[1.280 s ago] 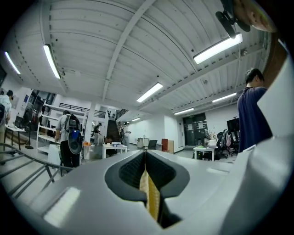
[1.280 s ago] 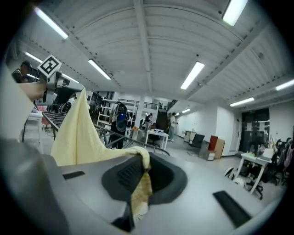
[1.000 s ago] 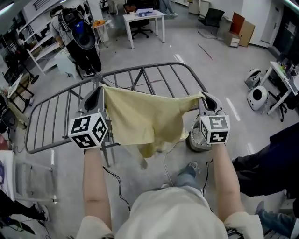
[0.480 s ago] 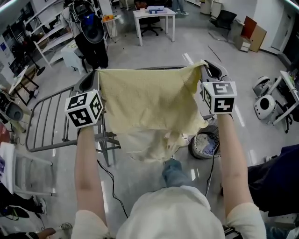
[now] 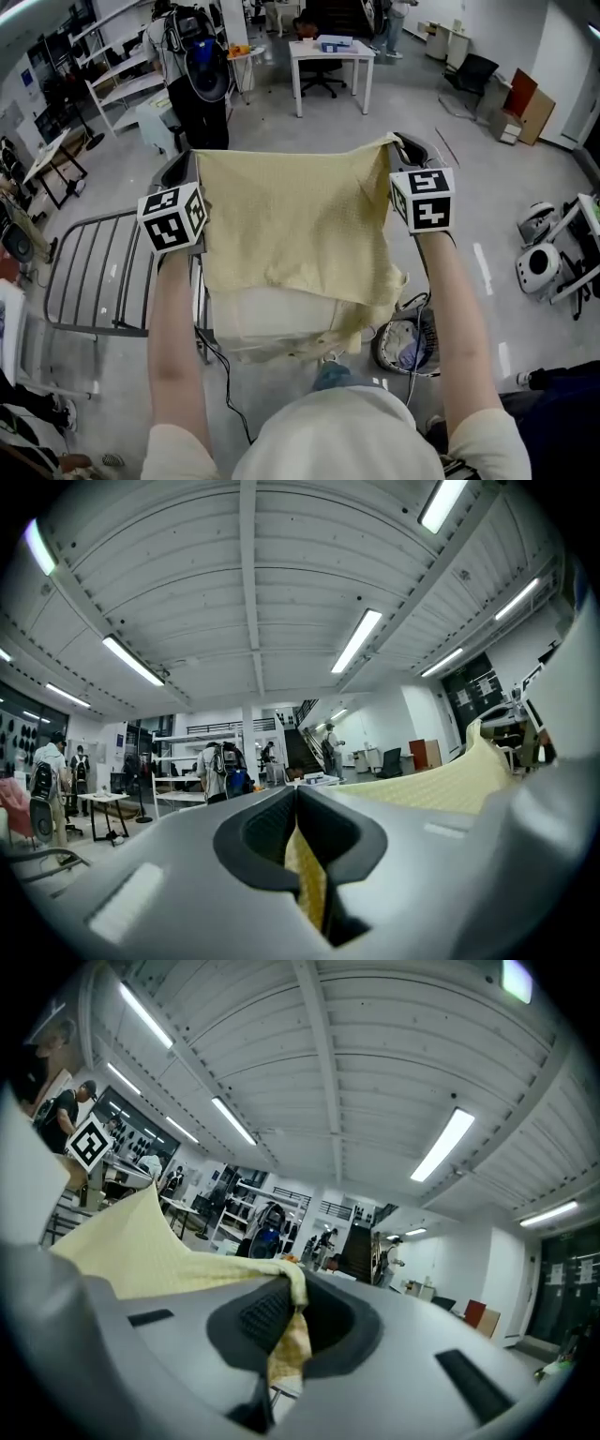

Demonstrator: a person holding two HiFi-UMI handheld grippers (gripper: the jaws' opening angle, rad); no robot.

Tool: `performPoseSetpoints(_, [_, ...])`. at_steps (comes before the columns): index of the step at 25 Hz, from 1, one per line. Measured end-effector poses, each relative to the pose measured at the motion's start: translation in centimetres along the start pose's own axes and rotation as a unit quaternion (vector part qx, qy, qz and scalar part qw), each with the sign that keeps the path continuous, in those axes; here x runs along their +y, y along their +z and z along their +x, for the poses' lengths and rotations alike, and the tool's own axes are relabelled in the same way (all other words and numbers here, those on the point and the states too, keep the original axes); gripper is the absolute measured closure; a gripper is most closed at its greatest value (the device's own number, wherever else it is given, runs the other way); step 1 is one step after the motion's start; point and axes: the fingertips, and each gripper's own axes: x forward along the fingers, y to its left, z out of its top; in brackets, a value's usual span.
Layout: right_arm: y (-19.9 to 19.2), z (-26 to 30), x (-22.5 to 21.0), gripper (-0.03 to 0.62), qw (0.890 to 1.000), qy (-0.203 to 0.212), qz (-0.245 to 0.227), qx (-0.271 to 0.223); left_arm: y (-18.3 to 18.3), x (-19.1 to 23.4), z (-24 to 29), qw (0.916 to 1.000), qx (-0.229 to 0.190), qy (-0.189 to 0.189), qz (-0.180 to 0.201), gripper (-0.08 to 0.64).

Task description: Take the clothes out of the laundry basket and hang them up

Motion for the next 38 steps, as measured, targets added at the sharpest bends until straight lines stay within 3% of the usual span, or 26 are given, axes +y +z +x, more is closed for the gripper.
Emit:
performPoseSetpoints(12, [-1.3, 15.7, -4.1, 0.573, 0.999, 0.041, -0.006, 0.009, -0.8, 2.0, 14.1, 0.9978, 0.028, 0.056, 0.021, 0.543])
performPoseSetpoints(18, [-3.8, 22.4, -3.8, 0.574, 0.998, 0.063, -0.004, 0.030, -3.2, 3.2, 19.6, 0.9947, 0.061, 0.075, 0.036, 0.543])
performPoseSetpoints(26, [-7.8, 29.4, -4.2, 0.574, 0.997, 0.060, 0.018, 0.054, -6.5, 3.4, 26.0, 0.9917, 0.090, 0.085, 0.035, 0.543])
performPoseSetpoints(32, [-14.2, 31.8, 0.3, 0.572, 0.988, 0.098, 0.029, 0.117, -14.6, 4.0, 27.9, 0.9838, 0.153, 0.093, -0.010, 0.541])
performPoseSetpoints(38, [-23.6, 31.3, 4.4, 0.566, 0.964, 0.144, 0.027, 0.222, -25.3, 2.4, 27.5, 0.9624, 0.259, 0.078, -0.027, 0.535])
